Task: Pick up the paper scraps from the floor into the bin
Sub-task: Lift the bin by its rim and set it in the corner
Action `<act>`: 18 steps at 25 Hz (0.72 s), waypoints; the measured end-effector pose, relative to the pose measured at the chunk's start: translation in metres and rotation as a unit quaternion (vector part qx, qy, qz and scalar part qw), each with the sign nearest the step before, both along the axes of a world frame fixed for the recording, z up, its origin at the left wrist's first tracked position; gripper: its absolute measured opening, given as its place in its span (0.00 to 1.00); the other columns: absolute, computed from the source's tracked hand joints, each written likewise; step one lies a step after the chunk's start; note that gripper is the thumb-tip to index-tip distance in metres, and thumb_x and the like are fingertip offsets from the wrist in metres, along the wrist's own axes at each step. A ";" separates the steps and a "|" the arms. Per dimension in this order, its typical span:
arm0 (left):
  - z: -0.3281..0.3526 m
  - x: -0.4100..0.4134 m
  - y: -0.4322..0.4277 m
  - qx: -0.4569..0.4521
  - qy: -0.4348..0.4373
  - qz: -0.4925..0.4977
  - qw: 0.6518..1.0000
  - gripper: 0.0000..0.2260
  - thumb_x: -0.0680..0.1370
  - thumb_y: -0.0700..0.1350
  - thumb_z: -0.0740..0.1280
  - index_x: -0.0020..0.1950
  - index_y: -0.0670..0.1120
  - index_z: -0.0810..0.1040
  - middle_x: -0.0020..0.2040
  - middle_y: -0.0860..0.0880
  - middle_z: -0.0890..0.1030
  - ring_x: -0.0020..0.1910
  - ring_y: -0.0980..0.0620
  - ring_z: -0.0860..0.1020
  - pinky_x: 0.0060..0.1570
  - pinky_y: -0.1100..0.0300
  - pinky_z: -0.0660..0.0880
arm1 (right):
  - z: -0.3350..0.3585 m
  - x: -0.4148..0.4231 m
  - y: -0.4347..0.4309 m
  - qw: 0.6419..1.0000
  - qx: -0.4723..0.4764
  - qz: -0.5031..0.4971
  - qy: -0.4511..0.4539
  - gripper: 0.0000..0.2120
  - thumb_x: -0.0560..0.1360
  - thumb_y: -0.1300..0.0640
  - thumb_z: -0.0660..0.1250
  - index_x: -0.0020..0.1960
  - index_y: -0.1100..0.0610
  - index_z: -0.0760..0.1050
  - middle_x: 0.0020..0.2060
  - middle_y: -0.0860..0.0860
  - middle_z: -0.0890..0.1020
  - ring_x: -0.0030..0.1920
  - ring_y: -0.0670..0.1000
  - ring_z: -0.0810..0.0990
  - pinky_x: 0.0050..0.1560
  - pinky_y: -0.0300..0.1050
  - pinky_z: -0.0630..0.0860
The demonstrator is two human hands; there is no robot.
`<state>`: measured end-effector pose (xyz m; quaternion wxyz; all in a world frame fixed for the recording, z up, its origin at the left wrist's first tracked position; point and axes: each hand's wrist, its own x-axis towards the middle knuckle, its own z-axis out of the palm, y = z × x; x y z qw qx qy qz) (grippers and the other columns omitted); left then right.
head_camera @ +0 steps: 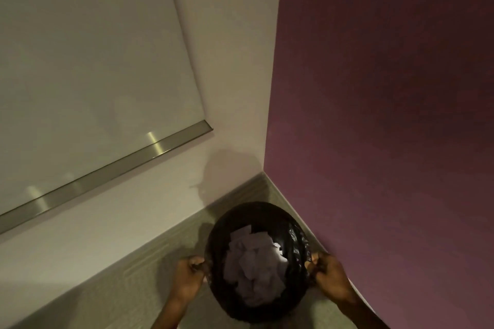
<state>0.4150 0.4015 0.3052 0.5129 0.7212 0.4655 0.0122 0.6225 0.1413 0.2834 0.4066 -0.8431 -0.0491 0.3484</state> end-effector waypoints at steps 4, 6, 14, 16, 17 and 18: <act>-0.036 0.037 0.024 -0.019 -0.002 0.014 1.000 0.15 0.70 0.50 0.71 0.29 0.41 0.79 0.25 0.47 0.79 0.26 0.56 0.74 0.33 0.59 0.71 | -0.020 0.049 0.029 0.999 -0.003 0.048 -0.019 0.12 0.74 0.63 0.69 0.35 0.52 0.75 0.31 0.51 0.77 0.34 0.52 0.75 0.35 0.43 0.73; -0.050 0.055 0.037 -0.017 0.013 0.022 1.000 0.14 0.68 0.54 0.70 0.31 0.44 0.81 0.27 0.47 0.81 0.27 0.52 0.77 0.33 0.56 0.74 | -0.040 0.069 0.043 0.997 -0.023 0.067 -0.036 0.17 0.75 0.66 0.68 0.34 0.48 0.72 0.33 0.50 0.78 0.34 0.51 0.78 0.36 0.44 0.76; -0.133 0.119 0.089 -0.171 0.061 0.101 0.978 0.01 0.75 0.34 0.70 0.44 0.37 0.82 0.41 0.38 0.83 0.41 0.41 0.82 0.42 0.49 0.80 | -0.166 0.112 0.090 0.993 -0.060 0.059 -0.080 0.06 0.75 0.65 0.68 0.43 0.56 0.76 0.39 0.56 0.82 0.38 0.57 0.83 0.39 0.61 0.81; -0.177 0.129 0.097 -0.170 0.059 0.101 0.979 0.05 0.73 0.30 0.69 0.39 0.38 0.81 0.37 0.39 0.82 0.38 0.42 0.82 0.41 0.47 0.81 | -0.214 0.121 0.097 0.992 -0.084 0.064 -0.076 0.02 0.74 0.64 0.69 0.43 0.59 0.77 0.39 0.59 0.82 0.40 0.61 0.83 0.40 0.62 0.80; -0.197 0.133 0.100 -0.165 0.059 0.104 0.979 0.08 0.73 0.29 0.69 0.37 0.40 0.80 0.34 0.41 0.82 0.37 0.43 0.82 0.42 0.46 0.80 | -0.237 0.124 0.098 0.990 -0.092 0.067 -0.077 0.02 0.74 0.63 0.69 0.45 0.61 0.77 0.41 0.61 0.82 0.41 0.62 0.82 0.41 0.62 0.80; -0.218 0.136 0.101 -0.164 0.059 0.108 0.979 0.10 0.72 0.28 0.70 0.35 0.40 0.80 0.31 0.43 0.81 0.33 0.44 0.82 0.41 0.46 0.80 | -0.253 0.126 0.102 0.989 -0.105 0.066 -0.080 0.03 0.74 0.62 0.69 0.46 0.62 0.77 0.42 0.61 0.82 0.43 0.63 0.82 0.42 0.61 0.80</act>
